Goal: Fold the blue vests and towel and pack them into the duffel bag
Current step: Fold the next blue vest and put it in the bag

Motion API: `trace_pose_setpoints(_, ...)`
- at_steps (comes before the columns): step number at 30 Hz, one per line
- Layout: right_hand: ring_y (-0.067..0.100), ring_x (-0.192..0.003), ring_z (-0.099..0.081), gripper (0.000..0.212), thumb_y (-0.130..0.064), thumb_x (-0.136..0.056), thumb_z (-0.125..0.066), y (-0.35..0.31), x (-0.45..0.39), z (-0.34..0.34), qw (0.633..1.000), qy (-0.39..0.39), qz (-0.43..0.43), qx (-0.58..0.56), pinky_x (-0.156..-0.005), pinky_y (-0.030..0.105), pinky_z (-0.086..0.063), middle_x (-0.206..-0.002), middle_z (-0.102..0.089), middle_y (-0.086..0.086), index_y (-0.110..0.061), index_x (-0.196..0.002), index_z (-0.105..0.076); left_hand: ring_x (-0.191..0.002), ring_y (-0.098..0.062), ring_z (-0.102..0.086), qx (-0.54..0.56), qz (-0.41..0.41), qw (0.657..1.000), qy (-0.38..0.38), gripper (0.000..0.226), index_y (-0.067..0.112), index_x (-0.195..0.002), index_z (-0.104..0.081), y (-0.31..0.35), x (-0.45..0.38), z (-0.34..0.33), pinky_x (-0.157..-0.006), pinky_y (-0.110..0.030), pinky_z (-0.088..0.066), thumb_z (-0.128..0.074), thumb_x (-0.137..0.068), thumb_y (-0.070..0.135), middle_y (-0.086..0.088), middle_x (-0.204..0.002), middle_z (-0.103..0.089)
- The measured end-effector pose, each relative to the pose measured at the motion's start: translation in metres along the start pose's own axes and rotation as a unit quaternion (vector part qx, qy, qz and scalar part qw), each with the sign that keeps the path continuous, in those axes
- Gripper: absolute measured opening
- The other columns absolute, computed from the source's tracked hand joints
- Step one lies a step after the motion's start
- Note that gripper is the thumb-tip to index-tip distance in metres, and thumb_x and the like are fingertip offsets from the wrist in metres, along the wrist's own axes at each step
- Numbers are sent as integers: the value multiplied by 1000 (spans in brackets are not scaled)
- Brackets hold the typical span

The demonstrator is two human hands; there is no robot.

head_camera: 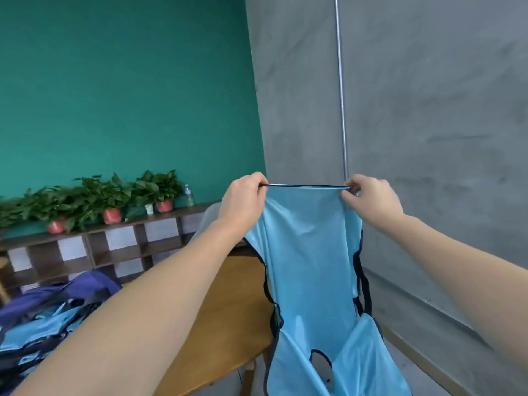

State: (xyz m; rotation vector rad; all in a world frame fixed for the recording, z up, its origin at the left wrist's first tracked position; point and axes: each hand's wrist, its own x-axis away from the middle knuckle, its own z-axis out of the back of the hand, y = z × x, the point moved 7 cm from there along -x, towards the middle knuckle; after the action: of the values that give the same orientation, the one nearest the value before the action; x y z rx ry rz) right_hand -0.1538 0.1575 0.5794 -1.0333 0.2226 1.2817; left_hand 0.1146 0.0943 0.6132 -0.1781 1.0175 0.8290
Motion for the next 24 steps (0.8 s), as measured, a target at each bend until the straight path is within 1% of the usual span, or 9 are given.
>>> trace_pose_setpoints(3,25,-93,-62,14,-31,-92,-61,-52,-33,21,998,33,44,-20,-82,42,-54,-91,-71,-9,-24,-103,-66,-92,-20,-63,-25,-10,999,39,15,17,-104,-69,-3,-42,56,-81,-38,-52,-56,-99,21,1,-101,-71)
trace_pose_setpoints(6,22,-92,-62,4,-35,-92,-62,-107,-69,34,994,48,85,-50,-81,40,-54,-84,-70,-13,-32,-93,-64,-90,-20,-62,-49,-9,996,75,16,17,-101,-70,-13,-81,114,-79,-39,-53,-55,-98,22,2,-98,-71)
trace_pose_setpoints(9,17,-87,-64,7,-41,-92,-62,-166,-104,43,987,64,126,-72,-79,37,-55,-79,-70,-13,-36,-87,-62,-89,-22,-62,-77,-9,991,106,18,16,-101,-71,-27,-118,169,-79,-39,-53,-55,-97,22,1,-97,-72)
trace_pose_setpoints(11,17,-88,-63,7,-41,-92,-62,-203,-128,47,983,78,147,-78,-78,35,-53,-78,-70,-13,-34,-90,-64,-89,-23,-62,-96,-11,987,126,18,15,-102,-71,-36,-143,203,-79,-40,-54,-55,-97,22,0,-97,-72)
trace_pose_setpoints(14,19,-89,-61,14,-39,-94,-60,-247,-160,44,977,89,174,-82,-76,34,-51,-86,-70,-12,-29,-101,-68,-94,-23,-62,-136,-18,982,132,19,13,-105,-71,-55,-175,240,-83,-40,-54,-56,-99,22,-2,-101,-71)
trace_pose_setpoints(18,13,-71,-52,26,-28,-99,-53,-275,-183,7,978,37,190,-77,-76,36,-53,-111,-68,-12,-26,-122,-65,-101,-27,-62,-214,-27,974,76,22,13,-112,-70,-96,-198,251,-87,-43,-54,-52,-100,20,-5,-111,-70)
trace_pose_setpoints(19,15,-72,-52,29,-25,-99,-52,-276,-185,-6,978,25,194,-73,-77,37,-53,-115,-67,-11,-25,-126,-64,-101,-27,-62,-222,-24,973,65,24,13,-113,-69,-109,-200,250,-86,-44,-55,-51,-100,19,-5,-112,-70)
trace_pose_setpoints(21,17,-84,-54,33,-22,-98,-51,-275,-186,-38,977,7,200,-68,-80,39,-54,-120,-67,-9,-24,-129,-63,-101,-28,-62,-228,-11,972,48,26,14,-115,-69,-140,-197,240,-85,-43,-55,-48,-101,16,-6,-113,-69)
trace_pose_setpoints(24,19,-97,-60,33,-22,-97,-52,-266,-182,-98,978,-32,193,-71,-84,41,-55,-119,-69,-7,-25,-128,-63,-96,-28,-61,-218,22,976,11,28,13,-116,-69,-191,-178,210,-79,-37,-52,-46,-100,10,-7,-113,-68)
